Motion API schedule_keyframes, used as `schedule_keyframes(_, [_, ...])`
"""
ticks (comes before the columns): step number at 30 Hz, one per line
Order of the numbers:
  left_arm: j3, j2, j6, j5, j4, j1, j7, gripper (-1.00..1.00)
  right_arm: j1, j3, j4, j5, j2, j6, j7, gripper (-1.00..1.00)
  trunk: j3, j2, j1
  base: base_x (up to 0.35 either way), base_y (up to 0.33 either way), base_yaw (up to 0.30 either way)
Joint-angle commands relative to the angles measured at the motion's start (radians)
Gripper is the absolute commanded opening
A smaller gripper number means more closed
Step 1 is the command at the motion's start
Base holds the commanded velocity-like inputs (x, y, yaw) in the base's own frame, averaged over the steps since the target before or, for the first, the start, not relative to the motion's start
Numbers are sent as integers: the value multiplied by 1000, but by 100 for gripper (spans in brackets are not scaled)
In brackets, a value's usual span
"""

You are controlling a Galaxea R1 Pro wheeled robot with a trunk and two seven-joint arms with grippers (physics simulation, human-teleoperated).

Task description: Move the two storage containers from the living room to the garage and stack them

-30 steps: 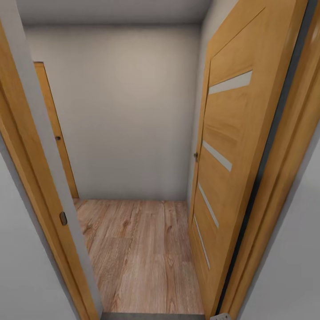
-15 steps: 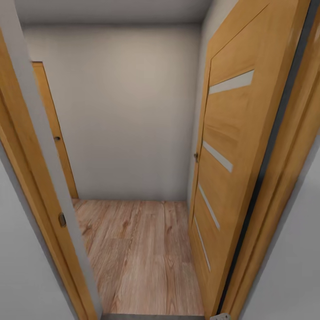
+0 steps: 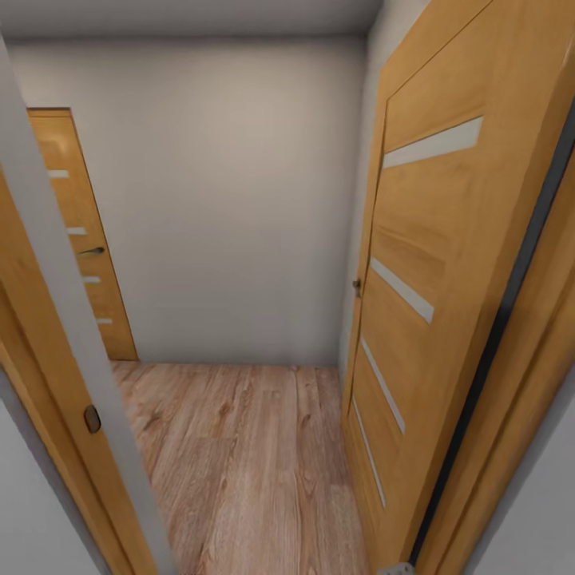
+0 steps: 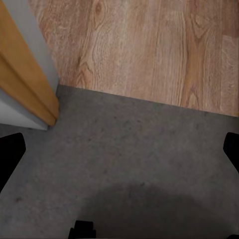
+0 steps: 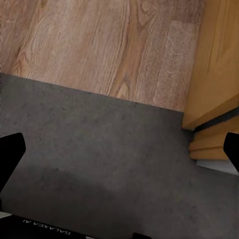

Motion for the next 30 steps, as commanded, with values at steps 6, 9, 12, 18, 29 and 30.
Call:
schedule_keyframes(6, [7,0,-1,8,1,-1,-10,100,0,-7,0,8,1,-3,3,100,-2,-2,0,4,0,64])
schedule_keyframes(9, [7,0,-1,8,1,-1,-10,100,-1,-7,0,8,1,-3,3,100,-2,-2,0,0,0,6])
schedule_keyframes(12, [6,0,0,8,1,-1,-10,100,-1,-7,0,8,1,-3,3,100,-2,-2,0,2,0,2])
schedule_keyframes(18, [6,0,0,8,1,-1,-10,100,-1,-7,0,8,1,-3,3,100,-2,-2,0,168,0,0])
schedule_keyframes(29, [8,0,-1,8,1,-1,-10,100,-1,-7,0,8,1,-3,3,100,-2,-2,0,251,0,0])
schedule_keyframes(30, [8,0,-1,8,1,-1,-10,100,-1,-7,0,8,1,-3,3,100,-2,-2,0,53,0,20])
